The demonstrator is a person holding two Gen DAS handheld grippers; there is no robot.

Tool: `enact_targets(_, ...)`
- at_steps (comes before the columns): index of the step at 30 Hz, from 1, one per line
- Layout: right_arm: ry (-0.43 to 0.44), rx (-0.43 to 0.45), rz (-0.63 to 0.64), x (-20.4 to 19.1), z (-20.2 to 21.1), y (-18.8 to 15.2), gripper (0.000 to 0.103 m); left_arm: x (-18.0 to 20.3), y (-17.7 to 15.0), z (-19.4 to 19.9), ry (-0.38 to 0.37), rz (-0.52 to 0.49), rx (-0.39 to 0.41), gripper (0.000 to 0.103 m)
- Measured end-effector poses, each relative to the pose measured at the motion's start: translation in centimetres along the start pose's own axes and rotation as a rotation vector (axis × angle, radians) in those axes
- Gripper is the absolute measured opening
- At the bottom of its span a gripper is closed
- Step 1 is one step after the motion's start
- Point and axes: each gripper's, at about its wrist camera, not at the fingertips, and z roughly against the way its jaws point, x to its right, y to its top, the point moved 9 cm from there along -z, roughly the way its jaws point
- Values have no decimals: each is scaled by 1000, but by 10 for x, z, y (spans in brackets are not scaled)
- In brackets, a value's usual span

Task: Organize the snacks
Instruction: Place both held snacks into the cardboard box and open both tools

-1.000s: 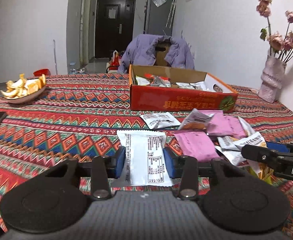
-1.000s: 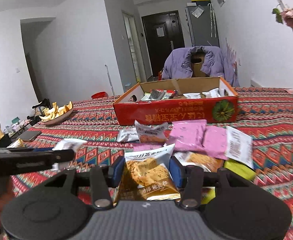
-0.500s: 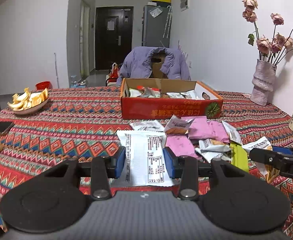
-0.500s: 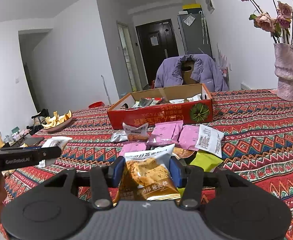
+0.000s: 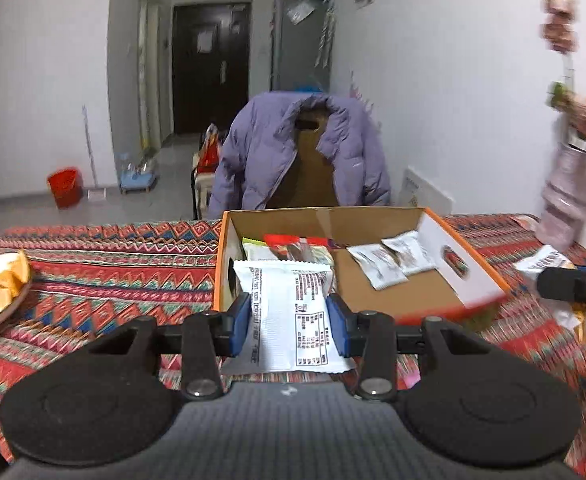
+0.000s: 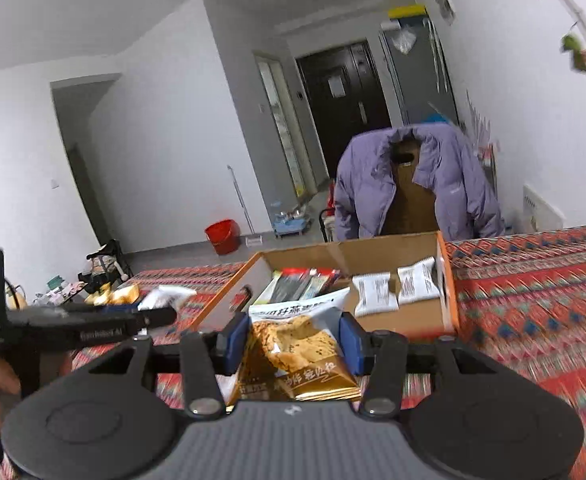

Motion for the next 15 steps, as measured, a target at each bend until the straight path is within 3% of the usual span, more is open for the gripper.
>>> enact_targets(4, 1, -88, -68, 21, -87, 32, 48, -3, 19, -56, 24, -3, -50, 41)
enact_targets(8, -40, -183, -109, 38, -168, 38, 48, -11, 15, -89, 38, -1, -99, 42)
enact_targets(12, -109, -248, -103, 51, -223, 34, 49, -19, 4, -108, 29, 2, -139, 42)
enact_targets(14, -133, -281, -107, 53, -245, 29, 50, -21, 0, -118, 17, -3, -162, 50)
enact_targets(15, -139, -295, -113, 55, -252, 26, 57, -22, -2, -121, 13, 3, -170, 56)
